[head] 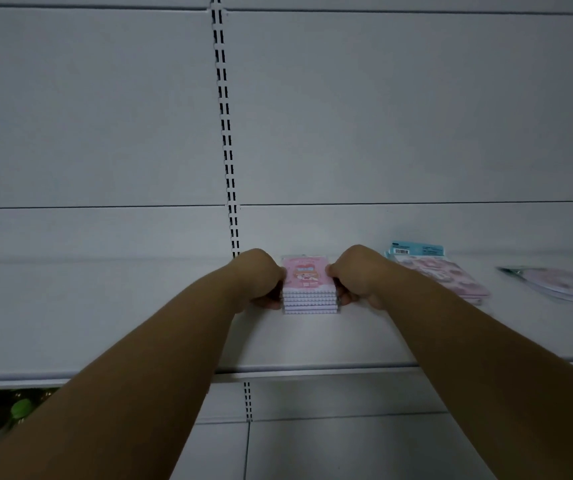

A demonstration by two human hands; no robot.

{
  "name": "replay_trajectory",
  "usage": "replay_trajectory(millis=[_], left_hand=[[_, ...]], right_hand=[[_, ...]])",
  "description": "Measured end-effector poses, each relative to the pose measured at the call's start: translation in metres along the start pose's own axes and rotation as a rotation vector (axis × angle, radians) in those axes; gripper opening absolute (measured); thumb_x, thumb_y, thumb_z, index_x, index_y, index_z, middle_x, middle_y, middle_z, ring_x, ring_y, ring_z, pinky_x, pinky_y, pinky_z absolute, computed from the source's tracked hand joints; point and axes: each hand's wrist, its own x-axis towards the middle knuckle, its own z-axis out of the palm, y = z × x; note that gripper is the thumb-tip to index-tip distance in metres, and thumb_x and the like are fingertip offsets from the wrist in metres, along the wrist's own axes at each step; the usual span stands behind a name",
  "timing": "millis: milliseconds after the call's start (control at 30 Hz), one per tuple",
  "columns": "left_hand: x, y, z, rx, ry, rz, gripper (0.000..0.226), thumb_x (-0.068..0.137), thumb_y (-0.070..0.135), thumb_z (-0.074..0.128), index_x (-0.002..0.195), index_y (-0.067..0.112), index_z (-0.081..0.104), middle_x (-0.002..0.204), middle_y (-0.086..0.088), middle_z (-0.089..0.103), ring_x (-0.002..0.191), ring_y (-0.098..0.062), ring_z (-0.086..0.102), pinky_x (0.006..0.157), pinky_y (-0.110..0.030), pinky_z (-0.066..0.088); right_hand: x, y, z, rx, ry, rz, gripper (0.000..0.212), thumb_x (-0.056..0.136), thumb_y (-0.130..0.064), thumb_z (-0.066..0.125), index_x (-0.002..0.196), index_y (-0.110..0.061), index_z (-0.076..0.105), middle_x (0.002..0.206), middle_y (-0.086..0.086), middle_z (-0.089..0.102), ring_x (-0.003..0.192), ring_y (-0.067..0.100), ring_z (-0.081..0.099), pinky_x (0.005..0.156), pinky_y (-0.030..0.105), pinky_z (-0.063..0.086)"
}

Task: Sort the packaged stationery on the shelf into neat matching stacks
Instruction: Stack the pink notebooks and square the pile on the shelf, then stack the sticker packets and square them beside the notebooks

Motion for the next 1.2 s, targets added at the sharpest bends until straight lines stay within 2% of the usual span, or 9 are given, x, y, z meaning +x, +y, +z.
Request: replay_trajectory(millis=[167, 333, 467, 700, 800, 900, 967, 1133, 1200], left_hand=[[-0.004, 0.003, 0.003, -0.07, -0.03, -0.068, 0.022, 0.1, 0.012, 0.046, 0.083, 0.003, 0.056, 0.073, -0.016, 0.067, 0.05, -0.02, 0.064, 0.044, -0.027, 0.056], [-0.008, 0.002, 0.003, -0.119, -0.061, -0.075, 0.019, 0.101, 0.01, 0.045, 0.091, -0.001, 0.057, 0.092, -0.023, 0.069, 0.073, -0.033, 0.069, 0.07, -0.041, 0.061], [-0.011, -0.001, 0.001, -0.155, -0.026, -0.079, 0.019, 0.099, 0.007, 0.047, 0.083, 0.001, 0.054, 0.077, -0.016, 0.069, 0.052, -0.02, 0.068, 0.043, -0.026, 0.055], [-0.015, -0.002, 0.004, -0.169, 0.031, -0.07, 0.018, 0.096, 0.005, 0.053, 0.079, 0.002, 0.056, 0.069, -0.014, 0.067, 0.048, -0.019, 0.065, 0.041, -0.027, 0.057], [-0.015, -0.004, 0.004, -0.1, 0.033, -0.036, 0.016, 0.097, 0.01, 0.053, 0.084, 0.002, 0.056, 0.087, -0.016, 0.071, 0.066, -0.023, 0.071, 0.057, -0.03, 0.061], [-0.015, -0.007, 0.003, -0.114, 0.071, 0.011, 0.013, 0.095, 0.01, 0.054, 0.096, -0.002, 0.059, 0.107, -0.025, 0.069, 0.082, -0.031, 0.07, 0.073, -0.038, 0.062], [-0.015, -0.008, 0.001, -0.007, 0.107, 0.047, 0.022, 0.094, 0.012, 0.053, 0.099, -0.006, 0.063, 0.1, -0.025, 0.072, 0.081, -0.032, 0.072, 0.076, -0.042, 0.061], [-0.028, 0.0, 0.002, 0.299, 0.44, 0.402, 0.018, 0.091, 0.024, 0.052, 0.1, 0.015, 0.065, 0.097, -0.002, 0.066, 0.083, -0.018, 0.06, 0.072, -0.029, 0.045], [-0.039, 0.012, 0.013, 0.299, 0.427, 0.524, 0.017, 0.092, 0.024, 0.052, 0.103, 0.018, 0.063, 0.098, 0.002, 0.061, 0.083, -0.014, 0.056, 0.068, -0.025, 0.04]], right_hand=[[0.001, 0.0, 0.0, 0.035, 0.012, 0.017, 0.022, 0.094, -0.002, 0.05, 0.073, 0.004, 0.054, 0.061, 0.02, 0.06, 0.035, 0.022, 0.06, 0.034, 0.026, 0.051], [0.0, 0.002, 0.0, 0.074, 0.005, 0.024, 0.025, 0.096, -0.009, 0.05, 0.076, 0.004, 0.056, 0.06, 0.017, 0.062, 0.034, 0.019, 0.061, 0.035, 0.024, 0.05], [0.0, 0.006, -0.002, 0.073, 0.092, 0.024, 0.026, 0.095, -0.014, 0.053, 0.08, 0.005, 0.061, 0.07, 0.02, 0.068, 0.052, 0.028, 0.067, 0.055, 0.039, 0.061], [-0.012, 0.015, -0.002, 0.023, 0.132, -0.064, 0.014, 0.08, -0.003, 0.061, 0.091, 0.005, 0.064, 0.078, 0.017, 0.066, 0.056, 0.023, 0.063, 0.046, 0.024, 0.052], [-0.016, 0.013, -0.001, 0.005, 0.147, -0.065, 0.02, 0.081, -0.003, 0.059, 0.097, 0.008, 0.064, 0.084, 0.02, 0.067, 0.062, 0.026, 0.064, 0.051, 0.028, 0.056], [-0.022, 0.012, -0.003, -0.074, 0.196, -0.098, 0.021, 0.085, -0.008, 0.056, 0.094, 0.008, 0.066, 0.091, 0.026, 0.069, 0.074, 0.034, 0.068, 0.072, 0.043, 0.061], [-0.03, 0.012, -0.005, -0.199, 0.28, -0.156, 0.022, 0.087, -0.012, 0.054, 0.081, 0.005, 0.067, 0.085, 0.024, 0.069, 0.083, 0.038, 0.068, 0.081, 0.047, 0.057], [-0.055, 0.019, -0.018, -0.35, 0.478, -0.329, 0.018, 0.089, -0.022, 0.059, 0.094, -0.01, 0.071, 0.097, 0.005, 0.071, 0.094, 0.021, 0.063, 0.088, 0.03, 0.047], [-0.065, 0.024, -0.033, -0.287, 0.546, -0.376, 0.015, 0.088, -0.022, 0.062, 0.095, -0.012, 0.071, 0.096, 0.003, 0.071, 0.09, 0.017, 0.063, 0.084, 0.026, 0.047]])
